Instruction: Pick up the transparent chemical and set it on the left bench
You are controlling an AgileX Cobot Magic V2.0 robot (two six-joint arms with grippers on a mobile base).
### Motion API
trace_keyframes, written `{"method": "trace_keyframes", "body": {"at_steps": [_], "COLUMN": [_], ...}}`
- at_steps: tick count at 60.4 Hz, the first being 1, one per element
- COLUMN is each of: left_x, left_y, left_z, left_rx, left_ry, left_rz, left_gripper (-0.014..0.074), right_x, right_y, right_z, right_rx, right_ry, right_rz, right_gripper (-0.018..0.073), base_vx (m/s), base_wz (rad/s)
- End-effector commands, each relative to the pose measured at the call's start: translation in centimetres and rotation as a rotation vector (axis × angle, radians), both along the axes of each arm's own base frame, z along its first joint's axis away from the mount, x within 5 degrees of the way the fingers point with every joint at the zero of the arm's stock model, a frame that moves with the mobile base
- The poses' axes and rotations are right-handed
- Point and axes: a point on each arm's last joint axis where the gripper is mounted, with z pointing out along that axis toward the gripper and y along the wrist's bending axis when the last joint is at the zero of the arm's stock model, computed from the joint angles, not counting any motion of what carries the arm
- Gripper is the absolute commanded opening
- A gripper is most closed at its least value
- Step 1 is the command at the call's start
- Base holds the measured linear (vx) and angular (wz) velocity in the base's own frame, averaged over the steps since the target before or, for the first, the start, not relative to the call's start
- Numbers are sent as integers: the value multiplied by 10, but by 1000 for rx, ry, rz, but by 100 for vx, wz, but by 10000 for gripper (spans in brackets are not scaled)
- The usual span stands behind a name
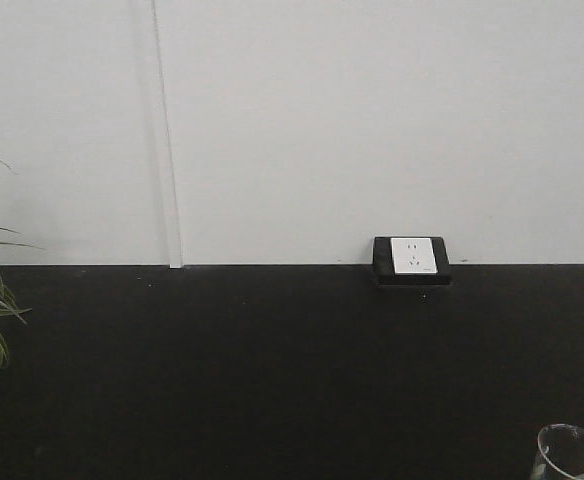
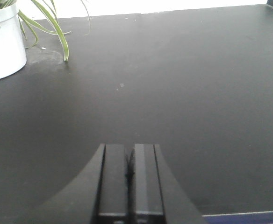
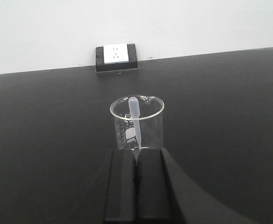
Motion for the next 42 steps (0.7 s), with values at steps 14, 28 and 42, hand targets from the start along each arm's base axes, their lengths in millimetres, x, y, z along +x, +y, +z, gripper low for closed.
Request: {"method": "trace_keyframes", "body": {"at_steps": [14, 28, 42], "left_x": [-1, -1, -1], "left_y": [0, 0, 0], "left_z": [3, 3, 3], "left_rx": [-14, -14, -14], "left_ry": [-81, -81, -81], "left_rz": [-1, -1, -1], "left_gripper": [-3, -3, -3], "right_x": [0, 0, 0], "right_y": [1, 1, -1], "right_z": [6, 6, 7], "right_rx": [-18, -18, -328], "right_ry": [-88, -88, -75], "right_rz": [10, 10, 14], "right_gripper": [-7, -7, -7], "base_vx": [0, 0, 0], "base_wz": [0, 0, 0]}}
